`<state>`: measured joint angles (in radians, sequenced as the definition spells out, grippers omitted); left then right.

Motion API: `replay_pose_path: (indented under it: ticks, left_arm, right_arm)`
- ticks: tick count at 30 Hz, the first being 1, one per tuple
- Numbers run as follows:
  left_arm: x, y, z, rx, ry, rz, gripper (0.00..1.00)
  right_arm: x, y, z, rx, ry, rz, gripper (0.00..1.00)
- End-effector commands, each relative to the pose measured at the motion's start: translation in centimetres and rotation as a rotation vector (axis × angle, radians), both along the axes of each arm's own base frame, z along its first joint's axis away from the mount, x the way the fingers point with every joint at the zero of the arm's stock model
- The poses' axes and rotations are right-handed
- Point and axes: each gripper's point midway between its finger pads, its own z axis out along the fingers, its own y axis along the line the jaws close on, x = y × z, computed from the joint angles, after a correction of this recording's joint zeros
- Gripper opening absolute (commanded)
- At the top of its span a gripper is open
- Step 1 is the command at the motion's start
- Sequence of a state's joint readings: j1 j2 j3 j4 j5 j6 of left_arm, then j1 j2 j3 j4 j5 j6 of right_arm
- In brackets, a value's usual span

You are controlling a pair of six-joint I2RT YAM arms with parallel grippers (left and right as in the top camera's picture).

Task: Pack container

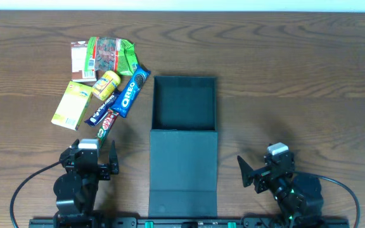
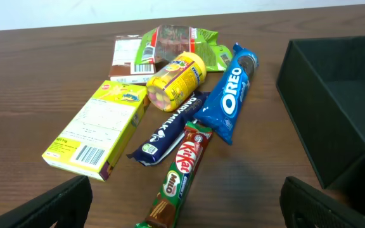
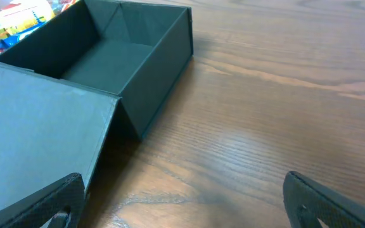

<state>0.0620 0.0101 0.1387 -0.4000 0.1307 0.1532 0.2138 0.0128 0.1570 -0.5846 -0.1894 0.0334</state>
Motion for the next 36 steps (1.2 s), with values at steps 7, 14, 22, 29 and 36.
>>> replay_pose_path:
  ticks: [7,14,22,29,36]
  left_arm:
    - [0.0,0.1,-0.9,-0.012,0.019,0.007,0.96]
    - [0.0,0.1,-0.9,-0.012,0.019,0.007,0.96]
    - [0.0,0.1,-0.9,-0.012,0.019,0.007,0.96]
    - [0.0,0.1,-0.9,-0.012,0.019,0.007,0.96]
    - [0.0,0.1,-0.9,-0.012,0.019,0.007,0.96]
  right_arm:
    - [0.0,0.1,0.0,-0.015,-0.010,0.011,0.99]
    - [0.0,0.1,0.0,-0.014,-0.012,0.010,0.99]
    - [-1.9,4.7,2.4,0.500,0.186,0.104,0.99]
    - [-2.1,5.0,2.7,0.666,0.297,0.049,0.99]
    - [-1.4,6.8,8.5,0.695,0.097,0.241,0.99]
